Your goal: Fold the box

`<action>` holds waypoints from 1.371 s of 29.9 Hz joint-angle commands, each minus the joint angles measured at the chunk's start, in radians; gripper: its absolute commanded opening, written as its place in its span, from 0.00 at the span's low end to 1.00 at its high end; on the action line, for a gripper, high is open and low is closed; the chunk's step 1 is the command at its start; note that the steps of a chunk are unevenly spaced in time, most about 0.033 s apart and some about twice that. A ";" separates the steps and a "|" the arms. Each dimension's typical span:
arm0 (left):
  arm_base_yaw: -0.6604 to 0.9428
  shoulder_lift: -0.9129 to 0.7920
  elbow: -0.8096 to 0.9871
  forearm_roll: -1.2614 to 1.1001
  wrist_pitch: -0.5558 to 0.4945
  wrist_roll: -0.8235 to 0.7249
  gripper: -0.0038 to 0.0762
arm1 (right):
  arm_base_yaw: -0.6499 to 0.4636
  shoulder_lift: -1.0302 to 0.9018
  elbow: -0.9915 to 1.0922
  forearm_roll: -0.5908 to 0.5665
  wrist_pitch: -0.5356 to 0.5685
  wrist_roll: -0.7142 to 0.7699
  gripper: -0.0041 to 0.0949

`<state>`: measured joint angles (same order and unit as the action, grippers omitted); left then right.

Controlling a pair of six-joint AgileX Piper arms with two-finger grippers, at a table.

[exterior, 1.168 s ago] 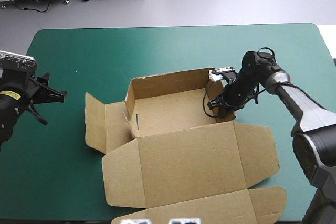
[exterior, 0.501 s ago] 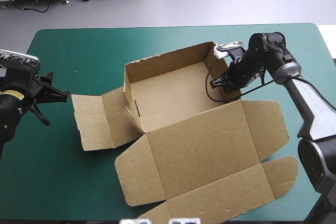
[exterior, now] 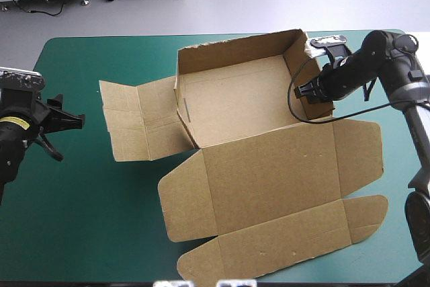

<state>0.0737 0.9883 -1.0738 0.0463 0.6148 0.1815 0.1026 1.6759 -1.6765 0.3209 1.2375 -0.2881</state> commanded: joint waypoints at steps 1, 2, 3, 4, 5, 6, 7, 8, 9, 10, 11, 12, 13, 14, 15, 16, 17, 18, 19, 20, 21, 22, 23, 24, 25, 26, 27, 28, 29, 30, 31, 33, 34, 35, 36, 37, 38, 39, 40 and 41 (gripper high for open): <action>0.027 -0.013 -0.026 -0.032 -0.022 -0.015 0.43 | -0.021 -0.073 -0.033 0.059 0.013 -0.035 0.02; 0.057 -0.013 -0.026 -0.055 -0.009 -0.013 0.43 | -0.028 -0.081 -0.033 0.068 0.013 -0.046 0.02; 0.079 -0.013 -0.026 -0.082 -0.001 -0.011 0.43 | -0.029 -0.083 -0.033 0.070 0.013 -0.056 0.02; 0.108 -0.013 -0.024 -0.121 0.008 0.002 0.43 | -0.029 -0.092 -0.033 0.072 0.013 -0.063 0.02; 0.129 -0.013 -0.019 -0.157 0.012 0.023 0.43 | -0.031 -0.096 -0.033 0.072 0.013 -0.071 0.02; 0.153 -0.013 -0.008 -0.199 0.014 0.044 0.43 | -0.037 -0.099 -0.033 0.074 0.013 -0.078 0.02; 0.172 -0.010 0.006 -0.282 0.024 0.091 0.43 | -0.041 -0.101 -0.033 0.074 0.013 -0.077 0.02; 0.186 -0.001 0.025 -0.352 0.045 0.144 0.43 | -0.044 -0.103 -0.033 0.077 0.013 -0.082 0.02; 0.195 0.009 0.044 -0.403 0.074 0.180 0.43 | -0.049 -0.103 -0.033 0.082 0.013 -0.086 0.02; 0.204 0.026 0.063 -0.470 0.104 0.226 0.43 | -0.049 -0.103 -0.033 0.084 0.013 -0.088 0.02; 0.206 0.041 0.080 -0.524 0.124 0.274 0.43 | -0.049 -0.103 -0.033 0.087 0.013 -0.094 0.02; 0.212 0.059 0.101 -0.594 0.143 0.331 0.43 | -0.049 -0.103 -0.033 0.093 0.013 -0.100 0.02; 0.213 0.077 0.122 -0.662 0.154 0.376 0.43 | -0.049 -0.103 -0.033 0.106 0.013 -0.102 0.02; 0.213 0.092 0.138 -0.709 0.163 0.414 0.43 | -0.049 -0.103 -0.033 0.114 0.013 -0.108 0.02; 0.213 0.109 0.149 -0.735 0.169 0.440 0.43 | -0.049 -0.103 -0.033 0.121 0.013 -0.111 0.02; 0.213 0.126 0.155 -0.741 0.172 0.453 0.43 | -0.049 -0.103 -0.033 0.129 0.013 -0.113 0.02; 0.213 0.143 0.160 -0.741 0.175 0.455 0.43 | -0.049 -0.103 -0.033 0.131 0.013 -0.117 0.02; 0.213 0.164 0.160 -0.741 0.173 0.454 0.43 | -0.049 -0.103 -0.033 0.136 0.013 -0.119 0.02; 0.213 0.182 0.160 -0.746 0.175 0.465 0.43 | -0.049 -0.103 -0.033 0.143 0.013 -0.125 0.02; 0.213 0.205 0.160 -0.766 0.173 0.467 0.43 | -0.049 -0.103 -0.033 0.150 0.013 -0.126 0.02; 0.213 0.228 0.160 -0.796 0.175 0.483 0.43 | -0.049 -0.103 -0.033 0.154 0.013 -0.126 0.02; 0.213 0.247 0.160 -0.825 0.180 0.511 0.43 | -0.049 -0.103 -0.033 0.156 0.013 -0.126 0.02; 0.213 0.269 0.160 -0.873 0.194 0.543 0.43 | -0.049 -0.103 -0.033 0.158 0.013 -0.126 0.02; 0.213 0.290 0.160 -0.932 0.213 0.570 0.43 | -0.049 -0.103 -0.033 0.163 0.013 -0.126 0.02; 0.213 0.311 0.160 -0.999 0.245 0.619 0.43 | -0.049 -0.103 -0.033 0.164 0.013 -0.126 0.02; 0.213 0.331 0.160 -1.069 0.290 0.670 0.43 | -0.049 -0.103 -0.033 0.164 0.013 -0.126 0.02; 0.213 0.345 0.160 -1.125 0.331 0.709 0.43 | -0.049 -0.103 -0.033 0.164 0.011 -0.126 0.02; 0.213 0.359 0.160 -1.175 0.381 0.752 0.43 | -0.049 -0.103 -0.033 0.164 0.011 -0.126 0.02; 0.213 0.376 0.160 -1.239 0.445 0.785 0.43 | -0.049 -0.103 -0.033 0.164 0.008 -0.126 0.02; 0.213 0.388 0.160 -1.281 0.495 0.815 0.43 | -0.049 -0.103 -0.033 0.164 0.008 -0.126 0.02; 0.213 0.395 0.160 -1.314 0.528 0.834 0.43 | -0.049 -0.103 -0.033 0.165 0.006 -0.124 0.02; 0.213 0.407 0.160 -1.382 0.597 0.868 0.43 | -0.049 -0.103 -0.033 0.172 0.004 -0.124 0.02; 0.213 0.411 0.160 -1.407 0.625 0.883 0.43 | -0.049 -0.103 -0.033 0.177 0.000 -0.124 0.02; 0.213 0.414 0.160 -1.436 0.652 0.894 0.43 | -0.049 -0.103 -0.033 0.180 -0.005 -0.124 0.02; 0.213 0.418 0.160 -1.463 0.672 0.902 0.43 | -0.049 -0.103 -0.033 0.184 -0.007 -0.124 0.02; 0.211 0.418 0.160 -1.478 0.675 0.906 0.43 | -0.047 -0.103 -0.033 0.186 -0.007 -0.124 0.02; 0.211 0.418 0.160 -1.488 0.675 0.906 0.43 | -0.047 -0.103 -0.033 0.189 -0.009 -0.124 0.02; 0.211 0.418 0.160 -1.494 0.675 0.904 0.43 | -0.047 -0.103 -0.033 0.190 -0.009 -0.124 0.02; 0.211 0.418 0.160 -1.494 0.675 0.899 0.43 | -0.047 -0.103 -0.033 0.190 -0.011 -0.124 0.02; 0.211 0.418 0.160 -1.494 0.675 0.894 0.43 | -0.047 -0.101 -0.033 0.190 -0.013 -0.124 0.02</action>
<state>0.2827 1.4287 -0.8886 -1.3556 1.1821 1.0752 0.0630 1.6243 -1.6774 0.4493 1.2412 -0.4136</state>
